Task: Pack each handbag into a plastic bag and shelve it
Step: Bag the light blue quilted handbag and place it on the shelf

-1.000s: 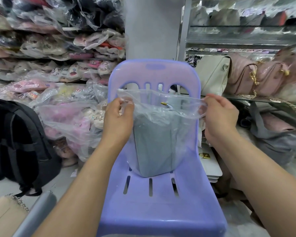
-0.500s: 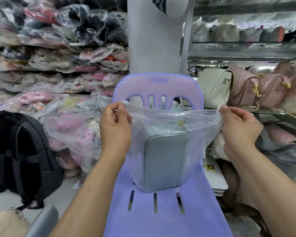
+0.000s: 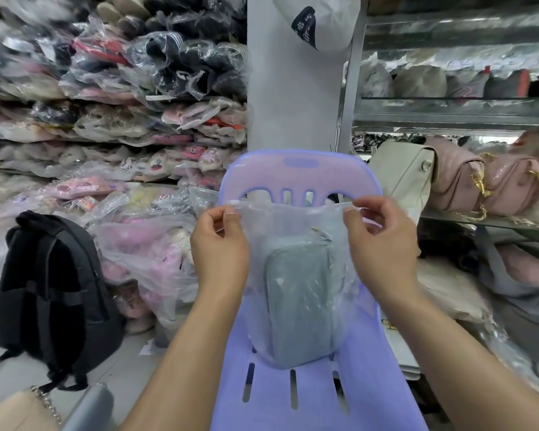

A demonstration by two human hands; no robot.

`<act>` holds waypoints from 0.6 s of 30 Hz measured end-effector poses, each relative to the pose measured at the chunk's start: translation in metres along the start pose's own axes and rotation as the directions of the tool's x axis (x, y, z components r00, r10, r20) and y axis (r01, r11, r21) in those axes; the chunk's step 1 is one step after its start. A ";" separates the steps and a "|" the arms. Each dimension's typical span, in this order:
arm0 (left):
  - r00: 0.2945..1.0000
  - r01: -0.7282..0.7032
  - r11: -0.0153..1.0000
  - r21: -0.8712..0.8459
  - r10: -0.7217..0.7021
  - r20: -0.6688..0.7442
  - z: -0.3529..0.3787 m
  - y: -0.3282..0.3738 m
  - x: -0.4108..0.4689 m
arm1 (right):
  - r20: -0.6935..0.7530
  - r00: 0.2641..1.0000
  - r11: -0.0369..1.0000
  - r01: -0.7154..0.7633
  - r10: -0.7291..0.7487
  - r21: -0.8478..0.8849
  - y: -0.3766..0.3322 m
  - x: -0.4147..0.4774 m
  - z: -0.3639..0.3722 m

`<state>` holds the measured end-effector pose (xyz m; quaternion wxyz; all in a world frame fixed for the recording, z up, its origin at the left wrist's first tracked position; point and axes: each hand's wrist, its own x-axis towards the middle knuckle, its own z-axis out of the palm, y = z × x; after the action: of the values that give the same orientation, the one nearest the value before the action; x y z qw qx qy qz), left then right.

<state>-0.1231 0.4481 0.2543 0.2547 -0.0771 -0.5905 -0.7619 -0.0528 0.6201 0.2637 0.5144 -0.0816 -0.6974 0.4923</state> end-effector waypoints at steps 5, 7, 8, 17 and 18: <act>0.999 0.020 0.999 -0.033 -0.019 0.026 0.003 0.004 -0.002 | 0.271 0.936 0.969 0.244 -0.226 -0.033 -0.028 -0.026 0.048; 0.998 0.042 0.997 -0.058 -0.039 0.047 0.001 0.005 -0.002 | 0.338 0.908 0.954 0.288 -0.246 -0.078 -0.035 -0.030 0.061; 0.997 0.043 0.997 -0.059 -0.039 0.063 0.000 0.006 -0.001 | 0.378 0.890 0.940 0.319 -0.255 -0.118 -0.036 -0.030 0.066; 0.987 0.026 0.998 -0.050 -0.017 0.161 -0.009 0.007 0.003 | 0.543 0.821 0.855 0.401 -0.176 -0.329 -0.057 -0.013 0.087; 0.987 0.030 0.998 -0.053 -0.021 0.161 -0.009 0.007 0.003 | 0.540 0.824 0.851 0.398 -0.168 -0.343 -0.057 -0.010 0.089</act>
<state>-0.1212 0.4373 0.2586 0.1942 -0.1375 -0.5887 -0.7725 -0.0964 0.5319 0.3020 0.3568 0.0392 -0.9017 0.2411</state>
